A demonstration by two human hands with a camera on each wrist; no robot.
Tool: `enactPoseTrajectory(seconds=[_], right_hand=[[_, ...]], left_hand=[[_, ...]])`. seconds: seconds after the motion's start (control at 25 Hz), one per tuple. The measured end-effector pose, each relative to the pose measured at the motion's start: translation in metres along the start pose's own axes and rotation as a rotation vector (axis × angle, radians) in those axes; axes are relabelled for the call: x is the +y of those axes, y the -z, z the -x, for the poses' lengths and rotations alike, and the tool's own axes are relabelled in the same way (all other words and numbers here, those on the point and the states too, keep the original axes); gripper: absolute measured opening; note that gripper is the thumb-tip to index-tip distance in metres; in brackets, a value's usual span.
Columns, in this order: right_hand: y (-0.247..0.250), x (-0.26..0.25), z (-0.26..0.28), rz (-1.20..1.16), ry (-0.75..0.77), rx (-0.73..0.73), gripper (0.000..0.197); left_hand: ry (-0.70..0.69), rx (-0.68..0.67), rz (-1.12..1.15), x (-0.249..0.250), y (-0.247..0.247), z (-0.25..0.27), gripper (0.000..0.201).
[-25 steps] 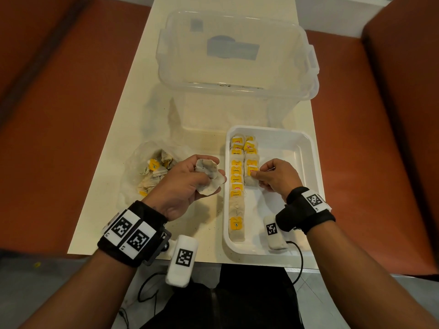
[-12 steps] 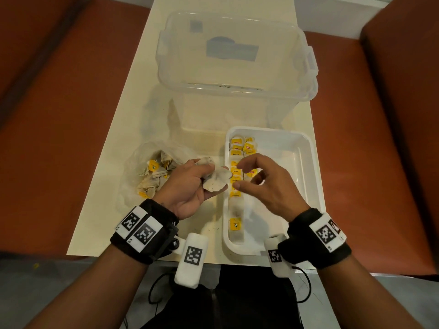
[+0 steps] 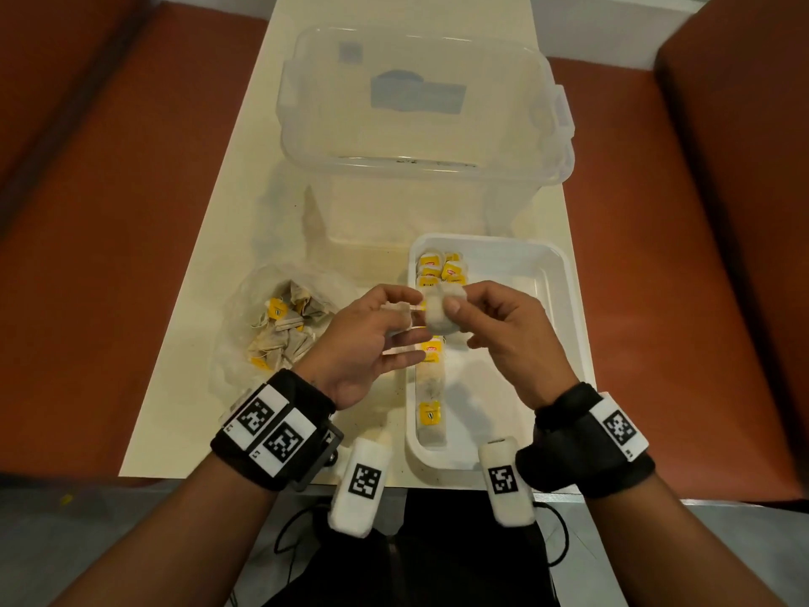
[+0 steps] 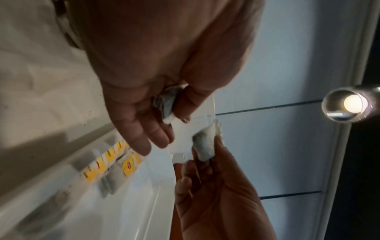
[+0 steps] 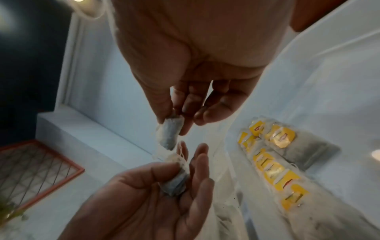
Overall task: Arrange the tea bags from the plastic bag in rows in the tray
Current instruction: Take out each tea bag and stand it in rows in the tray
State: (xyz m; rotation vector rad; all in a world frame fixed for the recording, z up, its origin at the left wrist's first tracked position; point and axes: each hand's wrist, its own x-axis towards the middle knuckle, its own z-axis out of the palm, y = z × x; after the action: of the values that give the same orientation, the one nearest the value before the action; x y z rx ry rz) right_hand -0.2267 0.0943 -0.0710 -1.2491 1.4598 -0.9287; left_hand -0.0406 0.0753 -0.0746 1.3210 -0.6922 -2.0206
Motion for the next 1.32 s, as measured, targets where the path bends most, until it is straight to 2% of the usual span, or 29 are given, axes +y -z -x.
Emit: enactPoseTrajectory(seconds=[0.16, 0.36, 0.48, 0.6, 0.72, 0.8, 1.04, 1.32], right_hand=[[0.005, 0.003, 0.001, -0.035, -0.066, 0.011, 0.022], [0.012, 0.006, 0.001, -0.071, -0.093, -0.005, 0.013], [0.026, 0.016, -0.012, -0.004, -0.102, 0.044, 0.005], [0.039, 0.034, -0.027, 0.148, -0.209, 0.015, 0.008], [0.038, 0.049, -0.033, 0.257, -0.344, -0.14, 0.013], [0.033, 0.056, -0.036, 0.261, -0.391, -0.183, 0.011], [0.023, 0.063, -0.05, 0.314, -0.424, -0.113, 0.013], [0.021, 0.058, -0.053, 0.33, -0.512, -0.138, 0.022]], left_hand=[[-0.037, -0.126, -0.107, 0.0, -0.008, 0.006, 0.016], [-0.071, -0.034, -0.307, -0.004, -0.013, 0.004, 0.01], [-0.039, 0.032, -0.276, -0.006, -0.006, 0.004, 0.024], [-0.023, 0.087, -0.217, -0.004, 0.003, 0.006, 0.02], [-0.02, 0.064, -0.233, -0.005, 0.01, 0.007, 0.011], [-0.033, 0.051, -0.24, -0.007, 0.011, 0.01, 0.008], [-0.019, 0.066, -0.333, -0.008, 0.013, 0.014, 0.014], [-0.03, 0.089, -0.393, -0.01, 0.015, 0.011, 0.01]])
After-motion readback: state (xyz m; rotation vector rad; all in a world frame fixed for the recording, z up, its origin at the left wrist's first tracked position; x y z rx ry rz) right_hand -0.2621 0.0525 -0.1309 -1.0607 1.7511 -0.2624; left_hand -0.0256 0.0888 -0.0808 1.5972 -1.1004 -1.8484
